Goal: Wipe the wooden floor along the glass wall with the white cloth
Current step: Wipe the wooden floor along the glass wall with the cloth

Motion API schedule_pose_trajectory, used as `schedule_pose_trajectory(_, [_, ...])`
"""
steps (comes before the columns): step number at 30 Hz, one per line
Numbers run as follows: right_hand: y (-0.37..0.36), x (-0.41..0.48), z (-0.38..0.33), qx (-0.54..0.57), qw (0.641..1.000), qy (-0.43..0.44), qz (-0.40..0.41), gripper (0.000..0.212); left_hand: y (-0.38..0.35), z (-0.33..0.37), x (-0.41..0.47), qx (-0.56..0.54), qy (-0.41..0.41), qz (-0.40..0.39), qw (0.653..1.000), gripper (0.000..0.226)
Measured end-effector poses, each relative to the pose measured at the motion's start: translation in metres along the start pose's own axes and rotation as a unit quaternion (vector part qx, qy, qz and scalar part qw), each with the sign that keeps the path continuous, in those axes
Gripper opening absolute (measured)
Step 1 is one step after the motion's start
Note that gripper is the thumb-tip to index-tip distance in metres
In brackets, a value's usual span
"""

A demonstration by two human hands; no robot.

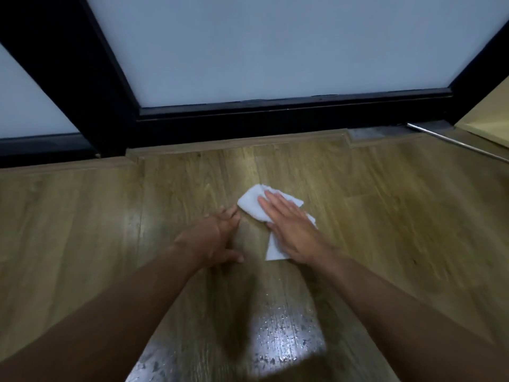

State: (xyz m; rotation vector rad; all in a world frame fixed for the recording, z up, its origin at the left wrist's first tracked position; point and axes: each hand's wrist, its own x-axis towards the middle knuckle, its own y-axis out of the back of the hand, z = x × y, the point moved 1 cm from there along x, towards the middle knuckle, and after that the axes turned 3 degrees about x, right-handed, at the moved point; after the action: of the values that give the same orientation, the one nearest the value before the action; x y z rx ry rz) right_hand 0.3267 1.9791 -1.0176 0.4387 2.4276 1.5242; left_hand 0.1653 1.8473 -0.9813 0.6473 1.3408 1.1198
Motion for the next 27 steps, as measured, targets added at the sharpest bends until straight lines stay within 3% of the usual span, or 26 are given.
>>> schedule_pose_trajectory(7, [0.003, 0.065, -0.02, -0.073, 0.985, -0.158, -0.017, 0.066, -0.004, -0.003, -0.009, 0.033, -0.019, -0.057, 0.998, 0.119])
schedule_pose_trajectory(11, [-0.03, 0.041, -0.068, -0.036, 0.998, -0.057, -0.008, 0.063, -0.01, -0.01, -0.033, 0.075, 0.0, 0.02, 0.997, 0.093])
schedule_pose_trajectory(15, [-0.026, 0.0, -0.055, 0.0, 0.996, 0.089, -0.024, 0.061, -0.036, -0.043, -0.078, 0.042, 0.067, 0.007, 0.997, 0.085])
schedule_pose_trajectory(18, [-0.014, 0.037, -0.046, -0.031, 0.999, 0.021, -0.033, 0.054, -0.05, -0.068, -0.101, -0.001, 0.105, 0.012, 0.994, 0.087])
schedule_pose_trajectory(22, [-0.03, 0.093, -0.097, -0.062, 0.993, -0.094, -0.038, 0.062, -0.05, -0.074, -0.101, -0.023, 0.143, 0.013, 0.989, 0.094])
schedule_pose_trajectory(27, [-0.064, 0.049, -0.156, -0.049, 0.996, 0.05, -0.06, 0.057, -0.052, -0.092, -0.116, -0.035, 0.154, 0.056, 0.986, 0.086])
